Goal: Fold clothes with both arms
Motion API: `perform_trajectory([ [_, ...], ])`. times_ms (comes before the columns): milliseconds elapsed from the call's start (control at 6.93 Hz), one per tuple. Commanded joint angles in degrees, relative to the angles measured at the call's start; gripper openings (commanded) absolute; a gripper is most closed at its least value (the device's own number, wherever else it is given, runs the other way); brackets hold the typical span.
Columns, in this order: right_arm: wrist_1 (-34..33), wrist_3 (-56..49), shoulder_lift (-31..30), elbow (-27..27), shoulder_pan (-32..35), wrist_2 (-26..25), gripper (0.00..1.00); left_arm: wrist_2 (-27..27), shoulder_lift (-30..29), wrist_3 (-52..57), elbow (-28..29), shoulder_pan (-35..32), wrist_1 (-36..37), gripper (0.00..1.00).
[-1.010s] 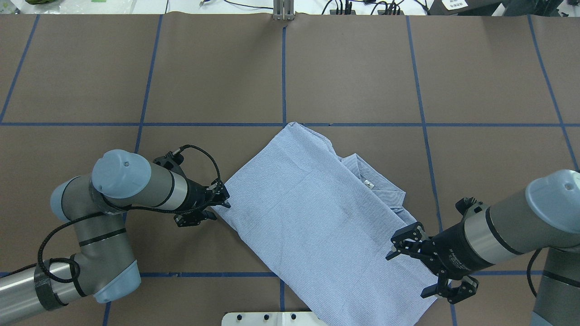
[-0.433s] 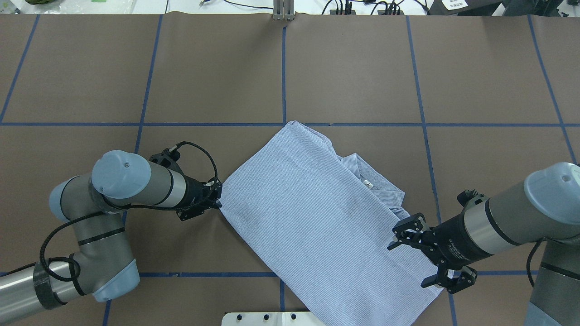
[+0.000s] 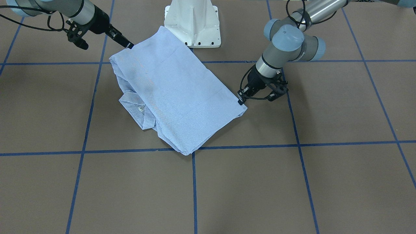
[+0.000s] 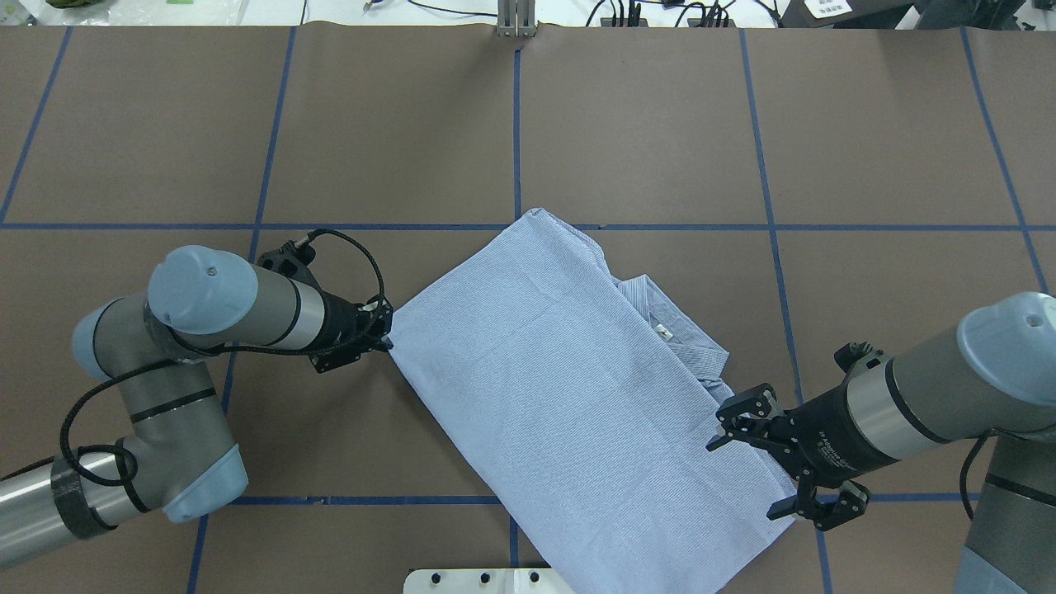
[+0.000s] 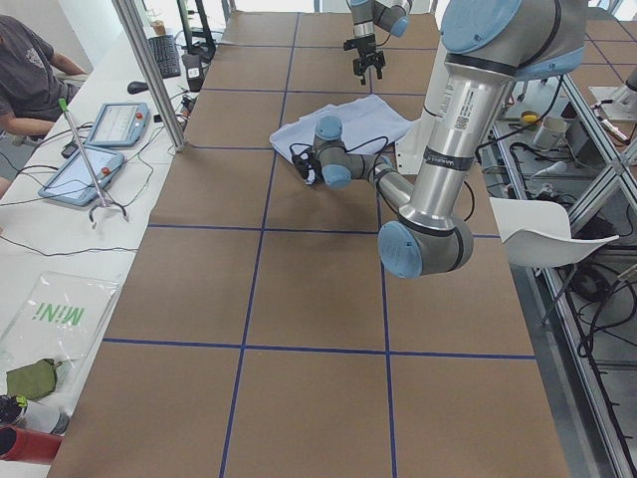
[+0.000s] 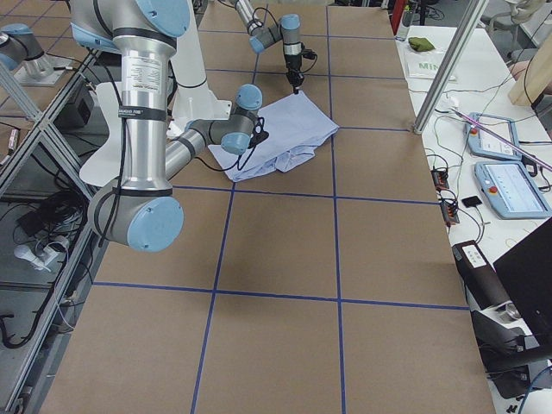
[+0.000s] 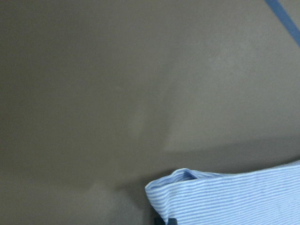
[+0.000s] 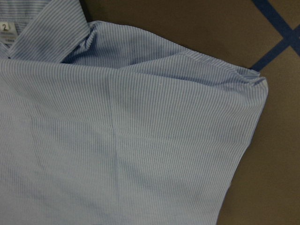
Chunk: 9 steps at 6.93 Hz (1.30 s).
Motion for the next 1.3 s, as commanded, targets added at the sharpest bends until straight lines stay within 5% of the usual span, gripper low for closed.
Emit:
perform_trajectory([
  [0,0.0,0.0,0.7,-0.7,-0.1,0.0,1.00,-0.1,-10.8,7.6,13.5,-7.1,-0.5,0.00],
  [289,0.0,0.0,7.8,-5.7,2.0,-1.3,1.00,0.0,-22.4,13.7,26.6,-12.2,-1.1,0.00],
  [433,0.1,0.1,9.8,-6.6,1.8,-5.0,1.00,0.1,-25.1,14.3,31.4,-12.8,-4.0,0.32],
  [577,0.1,0.1,11.3,-7.0,0.4,-10.7,1.00,0.3,-25.1,14.8,31.6,-13.2,-4.9,0.47],
  [866,-0.3,0.4,11.3,-7.1,-8.9,-26.2,1.00,-0.6,-20.7,14.5,23.8,-13.5,-4.3,0.47],
  [1154,-9.2,1.0,13.5,-7.0,-19.0,-44.5,1.00,-3.6,-15.2,14.4,16.5,-13.8,-2.9,0.47],
])
